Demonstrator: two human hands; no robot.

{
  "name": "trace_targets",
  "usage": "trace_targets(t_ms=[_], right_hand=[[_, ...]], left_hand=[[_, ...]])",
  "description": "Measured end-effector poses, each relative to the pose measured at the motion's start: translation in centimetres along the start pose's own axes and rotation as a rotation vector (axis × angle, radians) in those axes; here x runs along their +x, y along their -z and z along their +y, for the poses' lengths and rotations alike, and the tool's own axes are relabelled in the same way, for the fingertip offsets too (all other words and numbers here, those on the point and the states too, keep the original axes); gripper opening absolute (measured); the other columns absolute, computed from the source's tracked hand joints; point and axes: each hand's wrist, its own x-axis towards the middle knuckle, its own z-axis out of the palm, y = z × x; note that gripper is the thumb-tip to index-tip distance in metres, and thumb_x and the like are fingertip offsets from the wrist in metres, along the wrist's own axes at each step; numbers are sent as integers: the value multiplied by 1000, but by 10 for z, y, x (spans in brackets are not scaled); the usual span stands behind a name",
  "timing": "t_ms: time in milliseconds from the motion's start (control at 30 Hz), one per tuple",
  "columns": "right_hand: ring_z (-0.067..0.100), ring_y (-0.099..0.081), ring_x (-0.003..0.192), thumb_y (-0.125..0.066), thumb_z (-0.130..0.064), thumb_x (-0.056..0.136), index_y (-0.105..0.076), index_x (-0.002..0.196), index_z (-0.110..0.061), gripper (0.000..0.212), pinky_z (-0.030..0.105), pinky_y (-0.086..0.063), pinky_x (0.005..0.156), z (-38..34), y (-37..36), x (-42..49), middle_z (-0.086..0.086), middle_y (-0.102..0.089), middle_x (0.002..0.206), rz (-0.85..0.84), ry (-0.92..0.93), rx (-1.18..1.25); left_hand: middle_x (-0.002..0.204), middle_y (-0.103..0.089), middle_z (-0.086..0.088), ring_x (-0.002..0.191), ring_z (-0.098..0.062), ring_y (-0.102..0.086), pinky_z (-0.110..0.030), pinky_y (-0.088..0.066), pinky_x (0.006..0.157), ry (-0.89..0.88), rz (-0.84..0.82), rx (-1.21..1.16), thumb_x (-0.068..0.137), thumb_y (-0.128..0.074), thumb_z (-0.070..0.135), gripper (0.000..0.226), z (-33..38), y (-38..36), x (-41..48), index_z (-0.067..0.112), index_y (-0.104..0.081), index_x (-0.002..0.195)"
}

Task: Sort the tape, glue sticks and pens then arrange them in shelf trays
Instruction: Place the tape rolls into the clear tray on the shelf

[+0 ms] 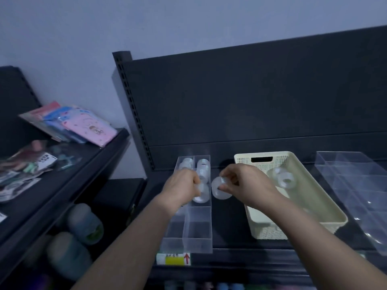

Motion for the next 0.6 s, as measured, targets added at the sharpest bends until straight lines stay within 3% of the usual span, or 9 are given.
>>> trace_targets(t_ms=[100,200,433,600], right_hand=[[12,-58,95,-69,-33,78,-62,104,-30,27,34,-49,82,-2,-4,-10,-10,-61,99,18,-25,-22],[13,-58,94,-70,-30,76,-63,103,-29,28,34,-49,82,-4,-10,-18,-8,-59,99,41,-38,-32],[15,-58,92,-69,-34,78,-62,103,-30,27,31,-49,75,-31,-33,-5,-8,-58,99,58,-33,-82],[18,-58,104,-71,-37,77,-64,111,-30,35,27,-43,77,-46,-61,19,-6,-63,114,-105,-45,-236]], left_hand=[[107,-65,0,94,-21,-60,-29,-40,62,-104,-3,170,79,-62,12,16,2,-16,6,16,-68,93],[116,-63,0,99,-24,-59,-30,-44,67,-161,12,242,82,-60,13,18,-5,-29,9,19,-65,99],[117,-61,-1,103,-24,-59,-32,-47,76,-129,114,27,90,-54,14,30,-34,-12,6,28,-59,117],[118,-62,3,106,-19,-58,-35,-49,85,-133,175,-25,93,-55,17,25,-58,9,-1,26,-61,116]])
